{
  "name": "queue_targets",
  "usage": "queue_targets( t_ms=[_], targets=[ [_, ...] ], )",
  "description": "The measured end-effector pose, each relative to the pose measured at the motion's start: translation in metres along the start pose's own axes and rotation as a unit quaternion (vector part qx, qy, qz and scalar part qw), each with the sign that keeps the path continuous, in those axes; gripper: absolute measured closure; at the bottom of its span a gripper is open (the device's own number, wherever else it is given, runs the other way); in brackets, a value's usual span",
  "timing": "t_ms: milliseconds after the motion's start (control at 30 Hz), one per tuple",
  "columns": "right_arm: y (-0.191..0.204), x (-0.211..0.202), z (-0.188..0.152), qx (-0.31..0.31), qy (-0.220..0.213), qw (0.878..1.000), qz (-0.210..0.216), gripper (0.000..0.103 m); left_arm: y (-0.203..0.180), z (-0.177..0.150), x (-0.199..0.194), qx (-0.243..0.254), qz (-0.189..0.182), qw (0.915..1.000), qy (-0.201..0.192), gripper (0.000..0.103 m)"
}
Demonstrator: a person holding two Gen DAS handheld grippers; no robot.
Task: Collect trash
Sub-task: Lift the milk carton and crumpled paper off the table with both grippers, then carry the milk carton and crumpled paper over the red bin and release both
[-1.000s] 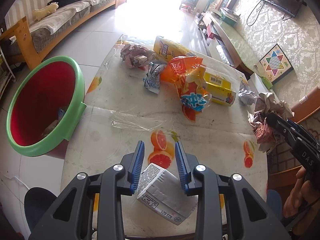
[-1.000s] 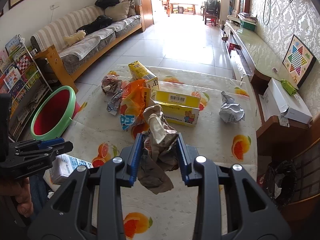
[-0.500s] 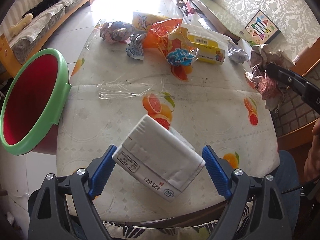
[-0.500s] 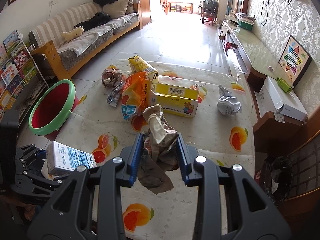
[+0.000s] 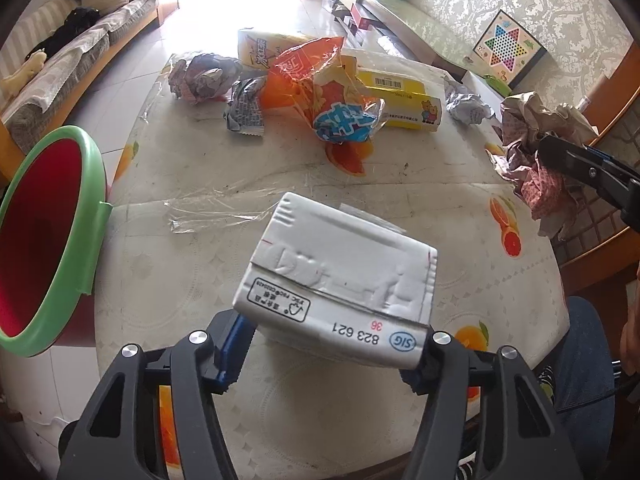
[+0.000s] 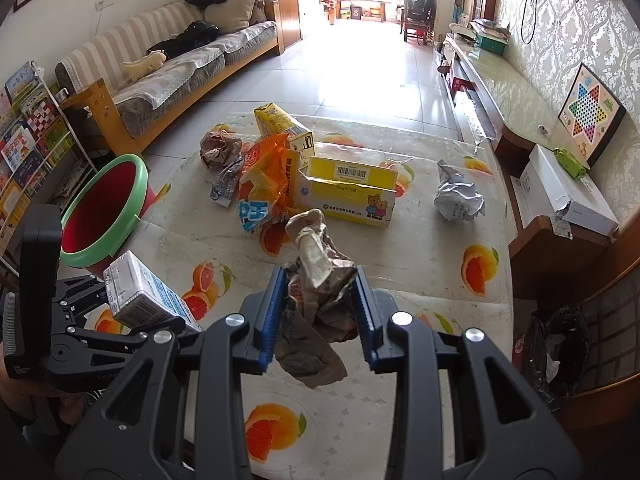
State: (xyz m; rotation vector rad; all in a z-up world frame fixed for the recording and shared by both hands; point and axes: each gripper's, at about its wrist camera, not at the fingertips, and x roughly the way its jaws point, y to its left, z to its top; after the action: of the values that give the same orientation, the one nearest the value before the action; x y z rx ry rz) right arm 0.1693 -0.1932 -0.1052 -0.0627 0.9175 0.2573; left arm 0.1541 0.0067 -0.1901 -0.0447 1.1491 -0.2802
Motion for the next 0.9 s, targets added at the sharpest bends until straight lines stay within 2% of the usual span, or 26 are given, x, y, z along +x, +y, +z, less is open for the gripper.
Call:
queue_targets(
  t_ms=[233, 467, 667, 900],
  targets=[
    [0.0, -0.001, 0.004, 0.0, -0.003, 1.0, 0.0, 0.07, 0.001, 0.008, -0.012, -0.013, -0.009, 0.9998, -0.011, 0.046],
    [0.021, -0.006, 0.017, -0.015, -0.017, 1.0, 0.013, 0.07, 0.012, 0.017, -0.042, -0.031, -0.001, 0.9987, -0.039, 0.046],
    [0.052, -0.014, 0.036, -0.033, -0.034, 0.998, 0.032, 0.07, 0.045, 0.031, -0.075, -0.057, 0.02, 0.9956, -0.072, 0.046],
    [0.102, -0.01, 0.061, -0.058, -0.044, 0.995, 0.063, 0.07, 0.108, 0.036, -0.112, -0.101, 0.051, 0.9879, -0.107, 0.046]
  ],
)
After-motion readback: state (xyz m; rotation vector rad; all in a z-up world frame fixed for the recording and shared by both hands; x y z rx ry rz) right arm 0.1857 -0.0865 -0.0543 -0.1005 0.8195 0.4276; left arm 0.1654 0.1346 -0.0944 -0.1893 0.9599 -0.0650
